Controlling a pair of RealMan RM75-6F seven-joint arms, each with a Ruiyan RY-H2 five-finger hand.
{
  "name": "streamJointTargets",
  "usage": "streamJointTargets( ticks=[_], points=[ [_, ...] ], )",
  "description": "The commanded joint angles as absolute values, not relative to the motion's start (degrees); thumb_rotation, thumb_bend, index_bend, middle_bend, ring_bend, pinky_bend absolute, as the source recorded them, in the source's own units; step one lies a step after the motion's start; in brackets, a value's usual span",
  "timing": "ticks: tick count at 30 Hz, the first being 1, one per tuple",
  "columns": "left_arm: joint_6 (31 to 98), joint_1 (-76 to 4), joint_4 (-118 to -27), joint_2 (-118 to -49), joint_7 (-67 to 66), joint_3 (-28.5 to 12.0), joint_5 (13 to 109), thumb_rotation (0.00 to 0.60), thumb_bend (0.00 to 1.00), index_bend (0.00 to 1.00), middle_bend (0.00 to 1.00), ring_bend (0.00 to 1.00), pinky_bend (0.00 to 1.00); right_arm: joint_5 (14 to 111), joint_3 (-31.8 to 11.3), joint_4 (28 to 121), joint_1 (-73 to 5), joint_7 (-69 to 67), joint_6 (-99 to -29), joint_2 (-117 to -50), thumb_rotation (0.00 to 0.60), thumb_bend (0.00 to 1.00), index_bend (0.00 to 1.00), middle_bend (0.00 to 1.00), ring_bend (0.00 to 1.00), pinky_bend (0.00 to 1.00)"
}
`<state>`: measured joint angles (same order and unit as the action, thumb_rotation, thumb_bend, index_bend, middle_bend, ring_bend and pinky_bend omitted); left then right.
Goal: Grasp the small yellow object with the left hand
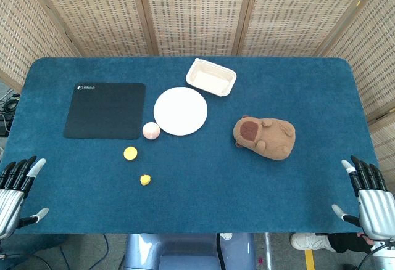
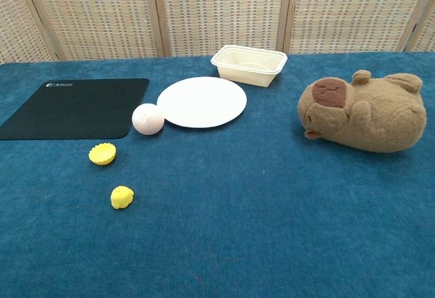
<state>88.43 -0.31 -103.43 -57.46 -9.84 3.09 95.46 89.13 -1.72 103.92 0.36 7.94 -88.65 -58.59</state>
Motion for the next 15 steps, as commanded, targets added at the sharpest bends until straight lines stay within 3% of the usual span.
streamJointTargets(
  ticks=[1,9,15],
  points=[
    [87.98,-0.58,-103.31,-57.49,-9.59,3.21,95.74,0.600,0.11,0.00,0.00,0.00,0.00,89.04,-1.71,103.92,0.33,7.94,-88.53,-58.59,0.600,0.00,0.05,0.00,0.00,0.00],
    [84.51,-4.36,-103.40,-58.50,-8.31,1.62,97.10,0.600,0.11,0.00,0.00,0.00,0.00,88.82,-1.60,103.76,0.34,8.28,-88.28,-58.81,0.600,0.00,0.05,0.00,0.00,0.00],
    [72.45,-14.89,-100.34,-65.30,-16.05,-2.90,97.62,0.600,0.11,0.01,0.00,0.00,0.00,88.05,-1.98,103.81,-0.06,9.16,-87.67,-59.28,0.600,0.00,0.05,0.00,0.00,0.00]
  ],
)
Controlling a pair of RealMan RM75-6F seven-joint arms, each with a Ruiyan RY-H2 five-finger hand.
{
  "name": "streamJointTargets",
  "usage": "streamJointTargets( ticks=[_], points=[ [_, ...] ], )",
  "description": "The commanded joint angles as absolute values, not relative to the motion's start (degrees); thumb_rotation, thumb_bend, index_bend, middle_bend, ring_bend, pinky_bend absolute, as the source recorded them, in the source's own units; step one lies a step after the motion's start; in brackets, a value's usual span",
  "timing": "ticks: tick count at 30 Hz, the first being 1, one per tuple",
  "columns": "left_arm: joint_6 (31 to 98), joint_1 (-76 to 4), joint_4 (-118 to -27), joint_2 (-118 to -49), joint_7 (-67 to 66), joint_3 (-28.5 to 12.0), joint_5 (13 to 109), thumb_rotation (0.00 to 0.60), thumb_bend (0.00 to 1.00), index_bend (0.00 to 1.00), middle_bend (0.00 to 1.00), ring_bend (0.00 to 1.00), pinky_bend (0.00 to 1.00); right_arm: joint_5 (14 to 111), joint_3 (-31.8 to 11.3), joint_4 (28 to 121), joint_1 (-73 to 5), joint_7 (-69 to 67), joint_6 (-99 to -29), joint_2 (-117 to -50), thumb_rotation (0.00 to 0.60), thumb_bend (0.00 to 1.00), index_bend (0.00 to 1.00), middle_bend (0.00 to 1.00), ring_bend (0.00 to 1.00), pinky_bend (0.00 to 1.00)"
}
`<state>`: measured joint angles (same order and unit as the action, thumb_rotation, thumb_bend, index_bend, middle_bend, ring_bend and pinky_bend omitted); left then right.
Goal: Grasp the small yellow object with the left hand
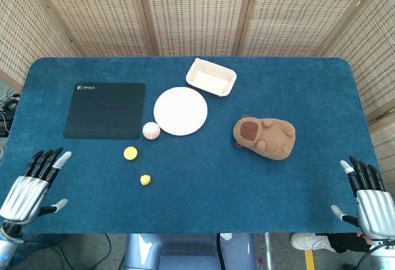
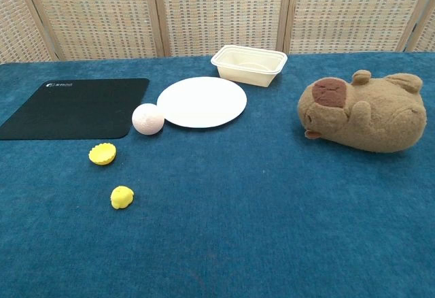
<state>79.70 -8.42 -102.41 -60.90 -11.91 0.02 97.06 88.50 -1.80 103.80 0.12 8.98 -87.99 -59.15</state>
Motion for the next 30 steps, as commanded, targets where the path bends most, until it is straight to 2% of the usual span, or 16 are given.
streamJointTargets(
  ticks=[1,7,12,19,30],
  points=[
    [70.70,-16.66,-99.22,-66.64,-16.16,-3.38,98.12,0.600,0.11,0.03,0.00,0.00,0.00,87.63,-2.11,103.81,-0.18,9.25,-87.37,-59.30,0.600,0.00,0.05,0.00,0.00,0.00],
    [59.00,-26.19,-90.04,-73.98,-17.04,-3.75,99.47,0.600,0.11,0.23,0.00,0.00,0.00,85.40,-2.83,103.70,-0.71,9.64,-86.21,-59.40,0.600,0.00,0.05,0.00,0.00,0.00],
    [53.86,-29.97,-86.15,-77.41,-18.82,-3.33,98.70,0.600,0.20,0.31,0.00,0.00,0.00,84.65,-2.87,103.72,-1.00,10.13,-85.47,-59.68,0.600,0.00,0.06,0.00,0.00,0.00],
    [52.16,-32.15,-84.36,-80.06,-21.51,-3.27,97.03,0.600,0.25,0.35,0.00,0.00,0.00,84.25,-2.94,103.68,-1.06,10.26,-85.40,-59.74,0.600,0.00,0.06,0.00,0.00,0.00],
    [49.97,-33.34,-84.37,-82.03,-27.14,-2.40,92.66,0.600,0.25,0.34,0.00,0.00,0.00,84.46,-2.64,103.70,-1.07,10.08,-85.30,-59.71,0.600,0.00,0.06,0.00,0.00,0.00]
  ],
)
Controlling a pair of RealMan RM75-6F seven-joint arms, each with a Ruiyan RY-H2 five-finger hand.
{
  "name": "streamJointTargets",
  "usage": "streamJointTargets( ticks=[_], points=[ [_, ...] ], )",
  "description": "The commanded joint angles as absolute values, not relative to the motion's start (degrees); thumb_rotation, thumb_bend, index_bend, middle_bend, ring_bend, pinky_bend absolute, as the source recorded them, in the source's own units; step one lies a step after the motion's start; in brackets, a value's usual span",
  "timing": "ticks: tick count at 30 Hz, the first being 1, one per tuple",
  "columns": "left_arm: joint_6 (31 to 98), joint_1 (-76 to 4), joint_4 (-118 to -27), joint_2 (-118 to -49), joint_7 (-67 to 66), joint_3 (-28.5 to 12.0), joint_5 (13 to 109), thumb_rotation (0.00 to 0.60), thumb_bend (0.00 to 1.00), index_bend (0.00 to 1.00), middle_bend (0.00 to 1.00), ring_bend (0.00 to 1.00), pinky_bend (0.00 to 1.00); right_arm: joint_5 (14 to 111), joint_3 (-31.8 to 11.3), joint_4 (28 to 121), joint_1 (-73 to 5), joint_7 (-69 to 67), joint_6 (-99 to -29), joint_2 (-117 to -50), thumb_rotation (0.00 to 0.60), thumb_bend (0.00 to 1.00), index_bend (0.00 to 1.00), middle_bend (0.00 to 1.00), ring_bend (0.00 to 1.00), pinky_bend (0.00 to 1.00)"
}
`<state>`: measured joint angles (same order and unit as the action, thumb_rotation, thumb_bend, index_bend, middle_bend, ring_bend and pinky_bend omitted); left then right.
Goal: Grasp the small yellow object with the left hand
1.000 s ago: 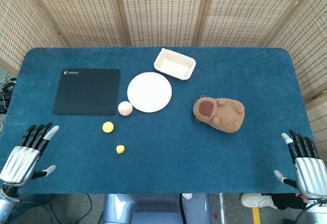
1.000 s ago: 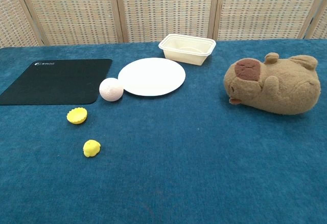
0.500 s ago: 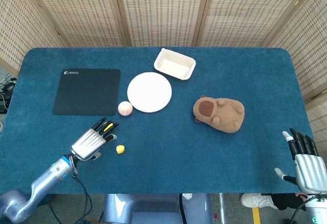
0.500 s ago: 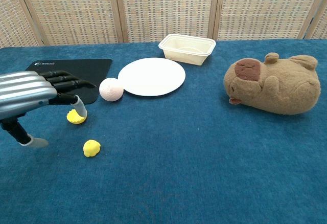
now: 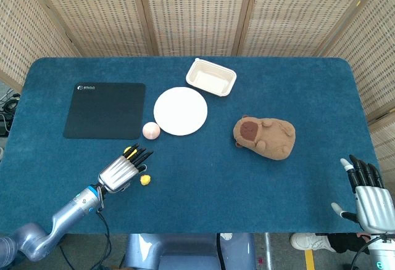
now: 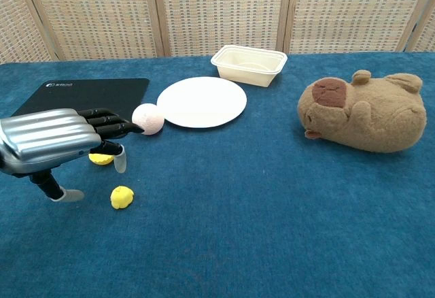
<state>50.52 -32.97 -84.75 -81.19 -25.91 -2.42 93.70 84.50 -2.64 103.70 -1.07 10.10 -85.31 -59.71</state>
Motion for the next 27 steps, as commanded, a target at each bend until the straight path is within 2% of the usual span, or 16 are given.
streamJointTargets(
  ticks=[1,17,27],
  points=[
    [49.85,-33.46,-84.16,-82.31,-27.54,-2.43,92.37,0.600,0.25,0.34,0.00,0.00,0.00,84.42,-2.65,103.69,-1.08,10.09,-85.28,-59.72,0.600,0.00,0.06,0.00,0.00,0.00],
    [48.10,-36.33,-81.54,-86.47,-28.51,-1.99,88.57,0.600,0.25,0.38,0.00,0.00,0.00,83.62,-2.92,103.15,-1.52,9.91,-84.65,-59.95,0.600,0.00,0.06,0.00,0.00,0.00],
    [48.90,-37.02,-80.55,-88.16,-28.64,-0.88,88.29,0.600,0.29,0.53,0.00,0.00,0.00,83.66,-2.93,103.18,-1.50,9.28,-84.79,-59.68,0.600,0.00,0.06,0.00,0.00,0.00]
  ],
)
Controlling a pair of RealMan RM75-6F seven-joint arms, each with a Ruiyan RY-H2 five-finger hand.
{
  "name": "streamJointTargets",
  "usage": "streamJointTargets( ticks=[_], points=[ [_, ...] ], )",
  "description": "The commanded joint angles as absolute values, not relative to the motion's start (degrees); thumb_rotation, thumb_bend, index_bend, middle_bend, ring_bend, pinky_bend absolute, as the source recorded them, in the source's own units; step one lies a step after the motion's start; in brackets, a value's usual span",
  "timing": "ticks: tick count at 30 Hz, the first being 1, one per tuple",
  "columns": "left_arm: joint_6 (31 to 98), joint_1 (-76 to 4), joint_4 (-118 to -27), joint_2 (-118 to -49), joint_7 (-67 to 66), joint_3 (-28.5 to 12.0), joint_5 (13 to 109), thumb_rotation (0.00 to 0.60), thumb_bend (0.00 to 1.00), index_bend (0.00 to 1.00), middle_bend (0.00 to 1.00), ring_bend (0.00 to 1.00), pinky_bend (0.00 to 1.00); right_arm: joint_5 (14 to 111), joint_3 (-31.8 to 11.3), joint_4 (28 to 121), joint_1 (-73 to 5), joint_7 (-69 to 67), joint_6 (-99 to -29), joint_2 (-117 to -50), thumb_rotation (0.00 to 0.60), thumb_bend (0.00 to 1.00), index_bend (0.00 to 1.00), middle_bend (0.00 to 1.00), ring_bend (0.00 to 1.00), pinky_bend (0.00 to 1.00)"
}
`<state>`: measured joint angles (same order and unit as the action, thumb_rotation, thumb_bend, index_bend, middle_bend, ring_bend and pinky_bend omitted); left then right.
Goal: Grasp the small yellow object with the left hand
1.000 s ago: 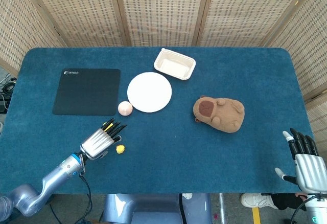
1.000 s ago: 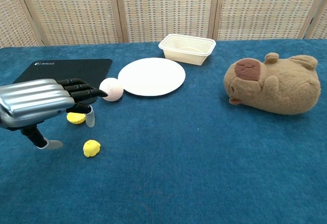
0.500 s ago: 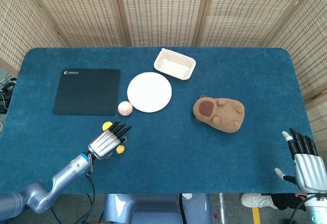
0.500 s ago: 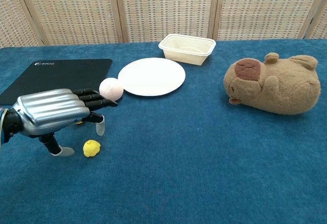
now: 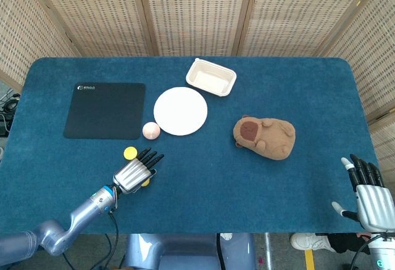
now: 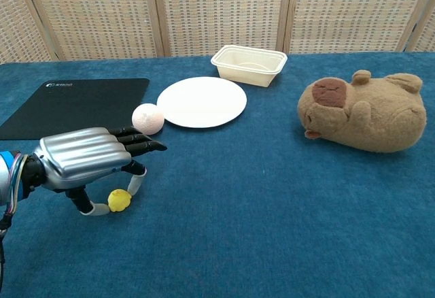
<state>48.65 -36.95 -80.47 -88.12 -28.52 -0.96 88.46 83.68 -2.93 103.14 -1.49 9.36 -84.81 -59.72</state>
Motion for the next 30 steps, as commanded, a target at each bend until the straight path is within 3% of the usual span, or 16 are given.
streamJointTargets(
  ticks=[1,5,11,16,30],
  points=[
    [49.11,-37.02,-80.61,-88.12,-28.75,-0.86,88.17,0.600,0.29,0.53,0.00,0.00,0.00,83.59,-2.95,103.17,-1.51,9.20,-84.77,-59.64,0.600,0.00,0.06,0.00,0.00,0.00],
    [50.59,-36.95,-81.30,-87.49,-29.04,-1.38,87.51,0.600,0.29,0.53,0.00,0.00,0.00,83.54,-2.97,103.20,-1.52,9.03,-84.76,-59.53,0.600,0.00,0.06,0.00,0.00,0.00],
    [54.06,-37.48,-82.76,-84.07,-25.31,-6.89,83.37,0.600,0.30,0.53,0.00,0.00,0.00,83.67,-2.84,103.33,-1.56,8.90,-84.68,-59.52,0.600,0.00,0.06,0.00,0.00,0.00],
    [52.34,-38.54,-79.37,-83.95,-23.63,-10.23,76.65,0.600,0.30,0.52,0.00,0.00,0.00,83.11,-3.19,103.35,-1.59,7.68,-84.64,-59.06,0.600,0.00,0.06,0.00,0.00,0.00],
    [50.56,-39.80,-73.23,-88.99,-21.55,-8.04,73.72,0.600,0.29,0.52,0.00,0.00,0.00,82.30,-3.59,103.26,-1.71,5.61,-84.31,-58.14,0.600,0.00,0.06,0.00,0.00,0.00]
  ],
)
